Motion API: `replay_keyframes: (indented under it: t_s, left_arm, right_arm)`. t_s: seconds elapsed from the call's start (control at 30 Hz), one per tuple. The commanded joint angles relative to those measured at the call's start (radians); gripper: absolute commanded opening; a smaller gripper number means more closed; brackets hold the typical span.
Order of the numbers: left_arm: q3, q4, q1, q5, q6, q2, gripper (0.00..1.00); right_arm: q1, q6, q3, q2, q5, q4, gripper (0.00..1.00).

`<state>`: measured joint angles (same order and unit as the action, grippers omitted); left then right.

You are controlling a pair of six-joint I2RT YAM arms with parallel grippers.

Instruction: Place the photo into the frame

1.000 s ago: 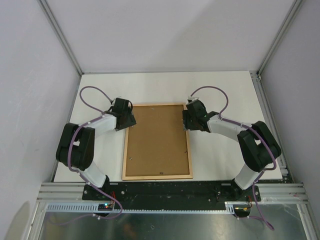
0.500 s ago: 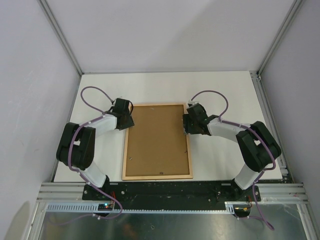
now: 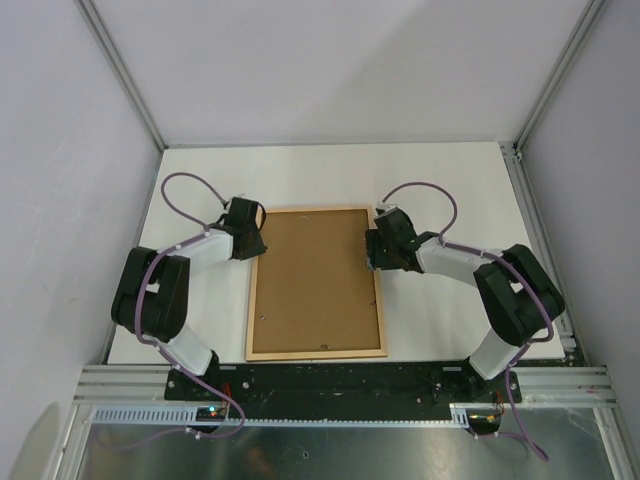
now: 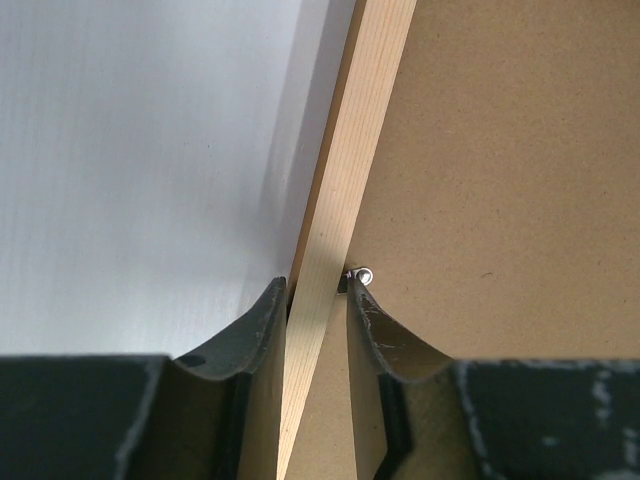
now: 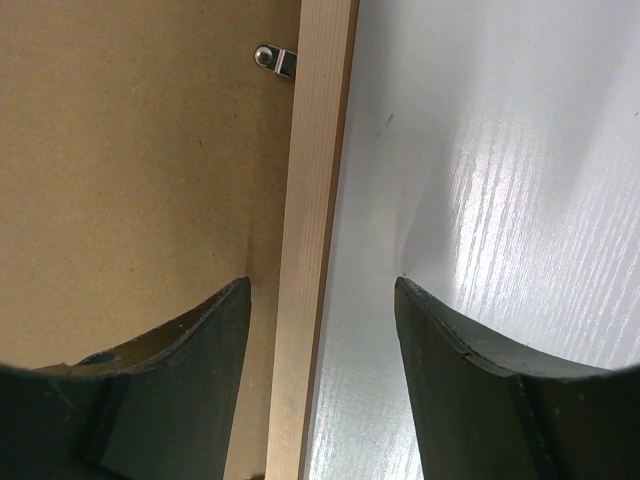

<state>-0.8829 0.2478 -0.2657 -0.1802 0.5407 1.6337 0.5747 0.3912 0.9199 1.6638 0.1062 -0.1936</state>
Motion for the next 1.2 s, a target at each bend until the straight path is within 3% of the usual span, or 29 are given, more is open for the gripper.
replay_keyframes:
  t_s: [0.0, 0.23, 0.53, 0.57, 0.73, 0.87, 1.17]
  left_arm:
    - [-0.014, 0.055, -0.004, -0.024, -0.020, -0.016, 0.01]
    - [-0.071, 0.058, -0.004, -0.005, -0.020, 0.013, 0.00]
    - [-0.196, 0.056, -0.007, 0.088, -0.006, 0.105, 0.02]
    - [-0.216, 0.056, -0.008, 0.099, -0.009, 0.109, 0.05]
    - [-0.261, 0.059, -0.024, 0.146, -0.021, 0.072, 0.40]
    - [-0.175, 0.070, -0.052, 0.142, -0.012, -0.025, 0.60]
    - [0.160, 0.094, -0.132, 0.074, 0.072, -0.376, 0.66]
  right_arm:
    - [0.007, 0.003, -0.018, -0.043, -0.004, 0.021, 0.64]
    - [0.007, 0.008, -0.049, -0.058, 0.000, 0.021, 0.59]
    - [-0.052, 0.017, -0.052, -0.067, -0.018, 0.021, 0.16]
    - [-0.060, 0.018, -0.052, -0.068, -0.017, 0.020, 0.13]
    - [-0.099, 0.038, -0.052, -0.076, 0.010, 0.004, 0.07]
    - [-0.121, 0.037, -0.052, -0.090, 0.029, -0.007, 0.07]
    - [-0.151, 0.026, -0.052, -0.115, 0.035, -0.025, 0.07]
